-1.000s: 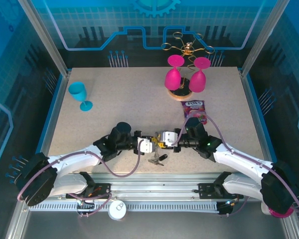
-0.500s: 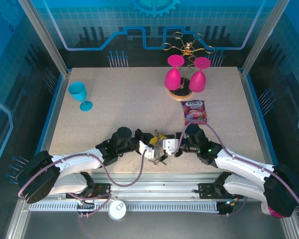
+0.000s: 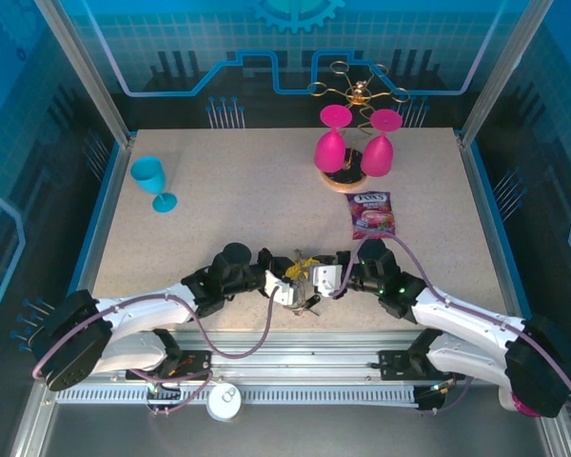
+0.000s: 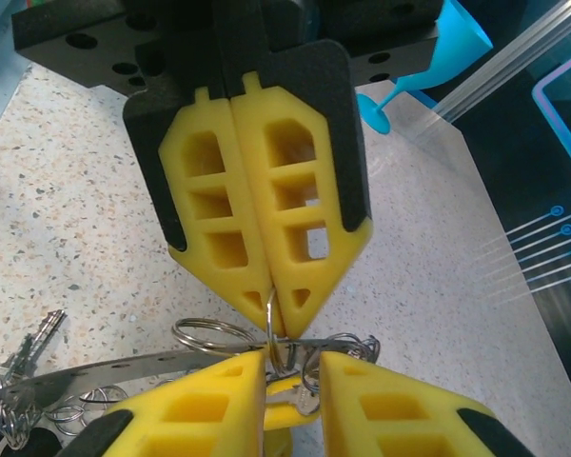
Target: Put the keys on the keyring
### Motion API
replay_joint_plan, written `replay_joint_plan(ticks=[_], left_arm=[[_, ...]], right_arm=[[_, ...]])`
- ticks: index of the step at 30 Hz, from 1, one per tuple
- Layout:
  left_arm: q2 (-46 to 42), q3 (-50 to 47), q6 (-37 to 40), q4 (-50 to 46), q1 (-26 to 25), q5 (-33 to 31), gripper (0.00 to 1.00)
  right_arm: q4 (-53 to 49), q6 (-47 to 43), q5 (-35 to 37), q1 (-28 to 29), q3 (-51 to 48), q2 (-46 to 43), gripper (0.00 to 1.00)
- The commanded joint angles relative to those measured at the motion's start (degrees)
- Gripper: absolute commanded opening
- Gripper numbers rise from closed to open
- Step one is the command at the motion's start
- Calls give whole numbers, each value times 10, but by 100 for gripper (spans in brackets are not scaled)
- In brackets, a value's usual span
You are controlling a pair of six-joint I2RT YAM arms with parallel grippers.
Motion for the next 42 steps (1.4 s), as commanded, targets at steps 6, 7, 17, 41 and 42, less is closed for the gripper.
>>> replay_joint_plan(ticks=[6, 7, 17, 41, 42], left_arm=[[-14, 22, -47, -41, -4, 51, 0], [-12, 23, -50, -45, -4, 53, 0], [-6, 25, -102, -31, 5, 56, 21], [-67, -27, -172, -20, 17, 9, 45], [-78, -36, -185, -8, 17, -4, 48]], right_arm=[[48, -11, -31, 11, 17, 28, 15], [50, -9, -34, 12, 16, 28, 14], [76, 17, -51, 14, 8, 24, 0], [68, 67, -2, 10, -3, -1, 0], [73, 80, 4, 10, -4, -2, 0]])
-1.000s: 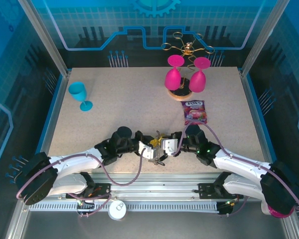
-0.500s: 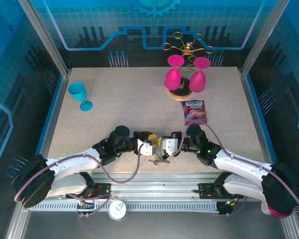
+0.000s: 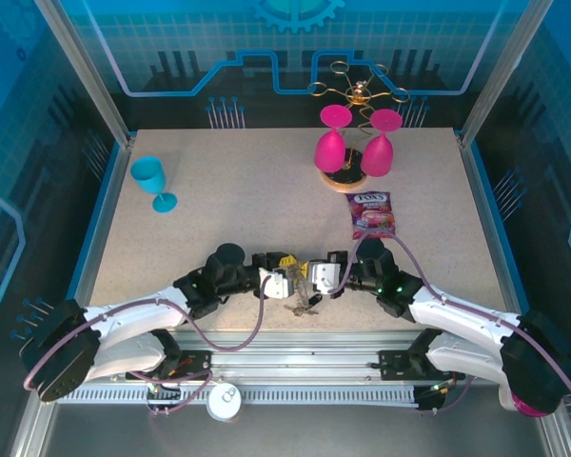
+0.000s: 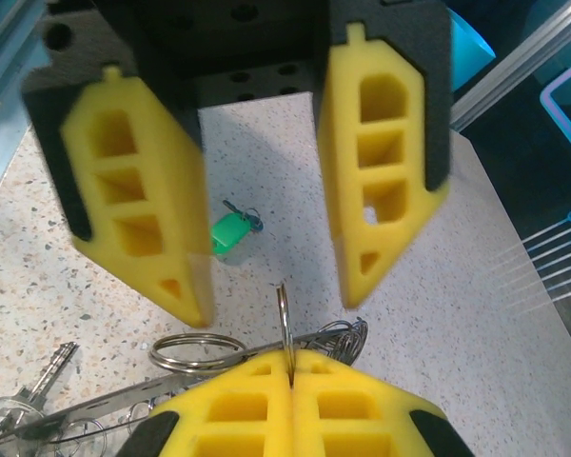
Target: Put the keys on the keyring
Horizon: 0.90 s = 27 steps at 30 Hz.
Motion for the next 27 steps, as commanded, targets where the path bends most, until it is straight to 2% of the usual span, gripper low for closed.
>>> replay_joint_plan(ticks=[1, 4, 9, 14, 27], left_arm=[[-38, -30, -48, 34, 4, -34, 49], [-76, -46, -76, 22, 4, -52, 49], [-100, -54, -87, -15, -18, -57, 42], [-54, -46, -86, 18, -39, -52, 39], [32, -37, -90, 153, -48, -92, 45]], right_arm=[[45, 47, 19, 8, -6, -16, 0], [54, 81, 17, 8, -9, -17, 0], [68, 111, 12, 9, -10, -10, 0], [80, 133, 1, 9, -9, -4, 0], [66, 148, -13, 9, -6, 0, 0]])
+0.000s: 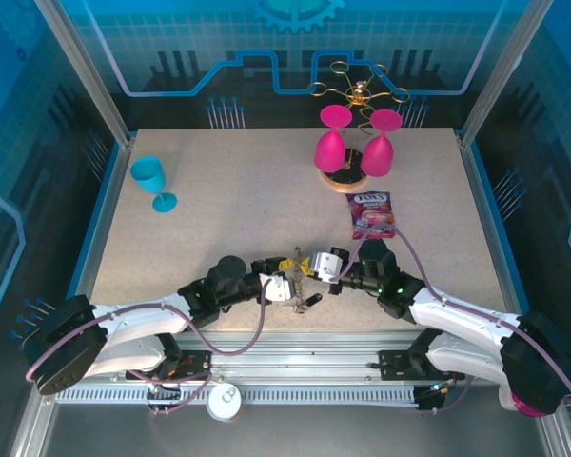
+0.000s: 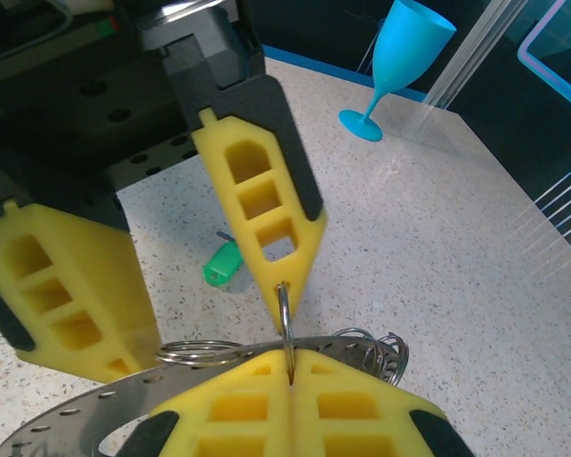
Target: Put the keys on the keyring
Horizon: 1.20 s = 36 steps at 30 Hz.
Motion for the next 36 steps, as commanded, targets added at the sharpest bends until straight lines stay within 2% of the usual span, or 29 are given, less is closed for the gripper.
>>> replay_joint_plan(ticks=[1, 8, 16, 19, 22, 24, 29, 33, 36], left_arm=[[10, 7, -16, 60, -5, -12, 45], [9, 5, -27, 71, -5, -8, 45], [-11, -6, -35, 69, -6, -32, 44], [-16, -9, -34, 66, -6, -38, 46], [-23, -16, -38, 62, -6, -43, 55], [-33, -18, -44, 45, -6, -41, 56], [-56, -24, -69, -8, -6, -44, 55], [-60, -24, -90, -13, -6, -40, 51], [-56, -24, -98, -12, -7, -35, 51]], right_arm=[[28, 12, -15, 9, 3, 3, 0], [28, 15, -8, 9, 6, 8, 0], [30, 20, 3, 10, 9, 10, 0], [31, 22, 4, 10, 10, 11, 0], [31, 24, 9, 10, 10, 11, 0], [32, 26, 11, 10, 10, 11, 0], [38, 30, 10, 9, 11, 13, 0], [44, 34, 9, 10, 11, 18, 0], [46, 36, 10, 10, 11, 20, 0]])
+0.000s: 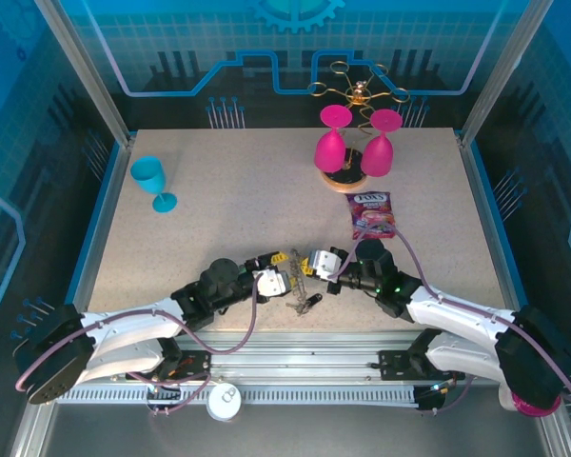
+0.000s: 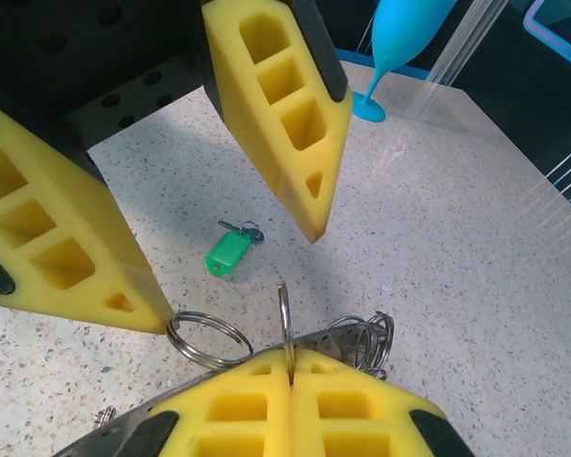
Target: Put the keys on the keyring
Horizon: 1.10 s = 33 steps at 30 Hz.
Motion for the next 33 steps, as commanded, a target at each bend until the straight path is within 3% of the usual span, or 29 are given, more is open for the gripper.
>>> replay_joint_plan(ticks=[1, 8, 18, 33], left_arm=[[-4, -8, -26, -7, -5, 8, 51], [18, 0, -21, 8, -10, 20, 45], [45, 5, -22, 36, -18, 27, 45], [79, 6, -4, 123, -30, -21, 42]], right_arm=[[39, 12, 0, 10, 11, 2, 0], [39, 13, -2, 10, 12, 1, 0], [39, 13, -4, 10, 13, 2, 0], [38, 14, -4, 12, 14, 3, 0]])
